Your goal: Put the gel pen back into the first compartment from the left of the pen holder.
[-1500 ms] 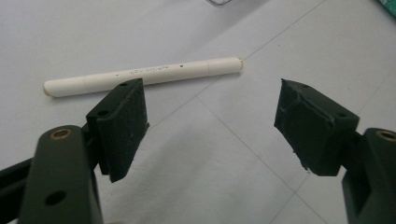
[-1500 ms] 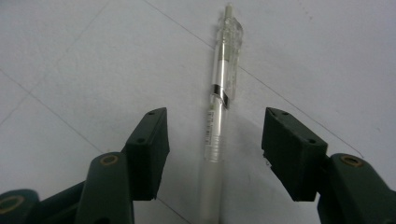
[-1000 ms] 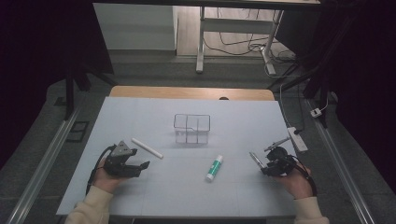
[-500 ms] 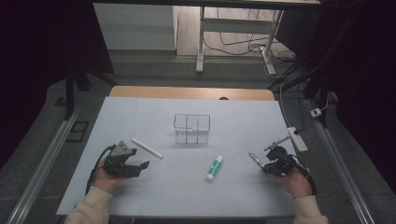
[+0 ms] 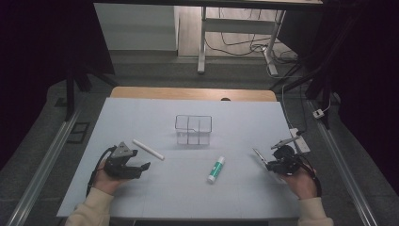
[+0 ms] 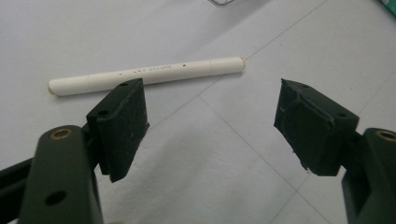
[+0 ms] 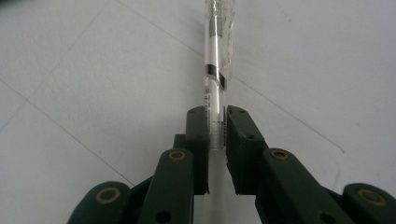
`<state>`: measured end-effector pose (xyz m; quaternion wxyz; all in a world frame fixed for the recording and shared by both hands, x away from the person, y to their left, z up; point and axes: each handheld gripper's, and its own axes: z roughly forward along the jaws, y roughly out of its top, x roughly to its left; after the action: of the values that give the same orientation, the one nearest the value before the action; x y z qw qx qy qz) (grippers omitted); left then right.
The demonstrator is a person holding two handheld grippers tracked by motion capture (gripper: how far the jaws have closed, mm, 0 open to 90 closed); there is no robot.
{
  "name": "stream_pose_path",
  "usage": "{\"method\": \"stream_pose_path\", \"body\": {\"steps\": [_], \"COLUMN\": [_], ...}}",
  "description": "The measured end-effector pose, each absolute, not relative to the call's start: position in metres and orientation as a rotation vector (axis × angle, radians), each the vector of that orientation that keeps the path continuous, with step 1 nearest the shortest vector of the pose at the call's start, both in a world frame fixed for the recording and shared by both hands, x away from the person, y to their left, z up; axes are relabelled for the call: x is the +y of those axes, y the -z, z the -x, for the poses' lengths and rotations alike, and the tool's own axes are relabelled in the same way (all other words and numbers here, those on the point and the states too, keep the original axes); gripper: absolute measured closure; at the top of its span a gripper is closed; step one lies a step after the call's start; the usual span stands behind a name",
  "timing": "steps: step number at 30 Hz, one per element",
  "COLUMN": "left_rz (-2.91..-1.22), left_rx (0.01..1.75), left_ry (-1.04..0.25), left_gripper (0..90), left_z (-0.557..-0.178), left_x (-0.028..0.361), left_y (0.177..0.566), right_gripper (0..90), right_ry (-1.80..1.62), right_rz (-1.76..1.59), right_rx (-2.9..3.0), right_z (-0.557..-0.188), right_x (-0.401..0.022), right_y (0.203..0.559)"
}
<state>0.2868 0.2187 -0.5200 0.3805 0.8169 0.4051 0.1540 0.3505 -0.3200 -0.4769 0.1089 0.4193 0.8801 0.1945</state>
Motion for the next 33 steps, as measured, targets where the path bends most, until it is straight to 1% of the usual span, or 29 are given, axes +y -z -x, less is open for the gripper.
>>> {"method": "stream_pose_path", "body": {"steps": [18,33], "left_rz": [-2.083,-2.088], "left_rx": [1.019,1.006], "left_ry": [-0.407,-0.408], "left_gripper": [25.9,25.9], "left_z": [-0.286,-0.286], "left_x": [0.216,0.213], "left_y": [0.518,0.516], "right_gripper": [79.0,79.0], "right_ry": [-0.752,-0.837], "right_rz": [-1.183,-1.092], "right_rx": [2.539,2.540], "right_z": [-0.347,-0.348], "right_x": [-0.316,-0.295], "right_y": [0.462,0.452]}}
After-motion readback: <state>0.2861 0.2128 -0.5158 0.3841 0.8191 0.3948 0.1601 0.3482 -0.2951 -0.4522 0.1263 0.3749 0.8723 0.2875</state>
